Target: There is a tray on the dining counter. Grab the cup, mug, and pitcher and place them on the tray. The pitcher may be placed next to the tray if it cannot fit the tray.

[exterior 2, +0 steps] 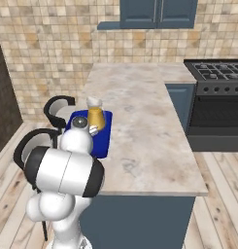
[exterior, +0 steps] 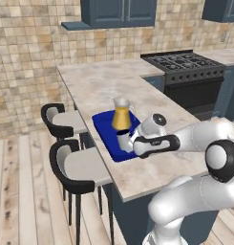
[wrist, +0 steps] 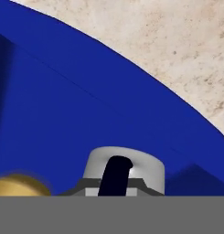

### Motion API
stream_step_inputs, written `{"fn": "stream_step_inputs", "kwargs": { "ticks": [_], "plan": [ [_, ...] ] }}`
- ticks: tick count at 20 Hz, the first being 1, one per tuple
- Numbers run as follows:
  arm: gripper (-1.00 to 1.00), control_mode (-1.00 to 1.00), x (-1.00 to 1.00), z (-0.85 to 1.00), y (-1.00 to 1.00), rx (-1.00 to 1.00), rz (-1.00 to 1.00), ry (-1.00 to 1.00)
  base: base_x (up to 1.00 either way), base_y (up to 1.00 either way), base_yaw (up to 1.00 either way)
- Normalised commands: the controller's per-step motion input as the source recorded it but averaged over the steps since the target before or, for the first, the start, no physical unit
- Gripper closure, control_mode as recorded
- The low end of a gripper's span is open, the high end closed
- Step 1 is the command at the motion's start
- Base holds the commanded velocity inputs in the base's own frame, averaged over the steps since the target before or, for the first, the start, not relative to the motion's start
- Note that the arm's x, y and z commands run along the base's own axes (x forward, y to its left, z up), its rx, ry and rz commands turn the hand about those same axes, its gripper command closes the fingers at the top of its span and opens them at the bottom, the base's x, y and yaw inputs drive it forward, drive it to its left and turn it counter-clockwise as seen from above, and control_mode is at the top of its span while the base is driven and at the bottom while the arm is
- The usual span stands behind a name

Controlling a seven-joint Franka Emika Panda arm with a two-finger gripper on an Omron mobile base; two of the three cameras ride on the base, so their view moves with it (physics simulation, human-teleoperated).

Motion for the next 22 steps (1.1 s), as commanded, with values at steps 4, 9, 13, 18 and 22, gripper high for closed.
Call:
{"fn": "stream_step_inputs", "kwargs": {
  "ticks": [4,9,13,18,22],
  "plan": [
    [1.00,-1.00,0.19,-0.11,0.00,-0.02,0.00,0.00,0.00,0.00,0.00],
    [-1.00,-1.00,0.11,-0.07,0.00,-0.02,0.00,0.00,0.00,0.00,0.00],
    [-1.00,-1.00,0.01,0.00,-0.01,0.00,0.00,-0.01,0.00,0.00,0.00],
    [-1.00,-1.00,0.00,0.03,-0.25,0.00,0.00,0.00,0.00,0.00,0.00],
    [-1.00,-1.00,0.00,0.17,-0.40,0.00,0.00,0.00,0.00,0.00,0.00]
  ]
}}
